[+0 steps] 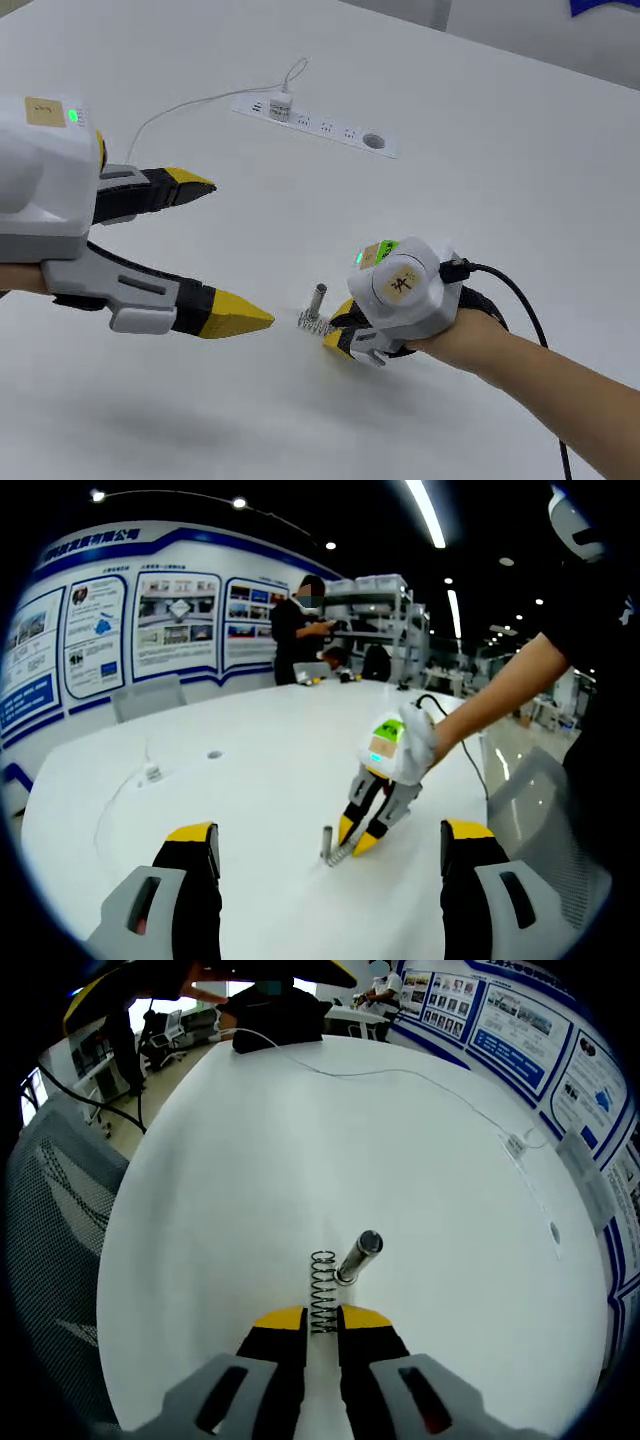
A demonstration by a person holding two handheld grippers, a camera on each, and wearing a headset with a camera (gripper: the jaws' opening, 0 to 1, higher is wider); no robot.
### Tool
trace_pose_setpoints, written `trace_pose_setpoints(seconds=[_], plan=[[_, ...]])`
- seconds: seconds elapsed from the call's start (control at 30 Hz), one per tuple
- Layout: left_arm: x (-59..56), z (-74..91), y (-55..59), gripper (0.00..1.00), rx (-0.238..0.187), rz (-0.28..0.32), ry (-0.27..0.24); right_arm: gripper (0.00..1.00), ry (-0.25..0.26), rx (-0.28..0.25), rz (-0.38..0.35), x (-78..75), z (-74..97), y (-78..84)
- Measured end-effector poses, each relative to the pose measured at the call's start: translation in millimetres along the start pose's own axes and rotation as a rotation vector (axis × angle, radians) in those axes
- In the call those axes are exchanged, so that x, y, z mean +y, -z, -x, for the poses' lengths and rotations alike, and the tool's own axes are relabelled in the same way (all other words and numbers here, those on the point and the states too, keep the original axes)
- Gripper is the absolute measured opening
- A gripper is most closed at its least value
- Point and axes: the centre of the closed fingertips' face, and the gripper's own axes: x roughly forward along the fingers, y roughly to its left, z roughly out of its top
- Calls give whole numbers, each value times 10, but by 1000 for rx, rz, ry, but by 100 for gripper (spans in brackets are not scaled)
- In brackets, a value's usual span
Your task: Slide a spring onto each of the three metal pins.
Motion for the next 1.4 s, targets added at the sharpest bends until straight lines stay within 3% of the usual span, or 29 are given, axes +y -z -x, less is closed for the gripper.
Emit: trace_pose_setpoints(seconds=[0.23,0.53,0.67,0.77,0.9,1.03,1.4], plan=[[-51,-8,39,93,11,2,9,11,-17,-11,-46,2,-4,15],[-153,-41,80,92,36,-7,32,10,16,19,0,18,6,4],[-209,-57,92,91,41,-9,46,10,15,-13,-1,39,88,-83],[-284,-106,149,90,57,-32,62,10,5,-7,23,83,141,-110],[-317,-150,205,86,63,-32,59,10,0,-28,42,146,260,-189],[-304,-153,190,79,45,-57,39,10,4,-51,98,216,395,-296],[-445,-151,191,69,64,-103,72,10,7,-129,224,414,878,-636]])
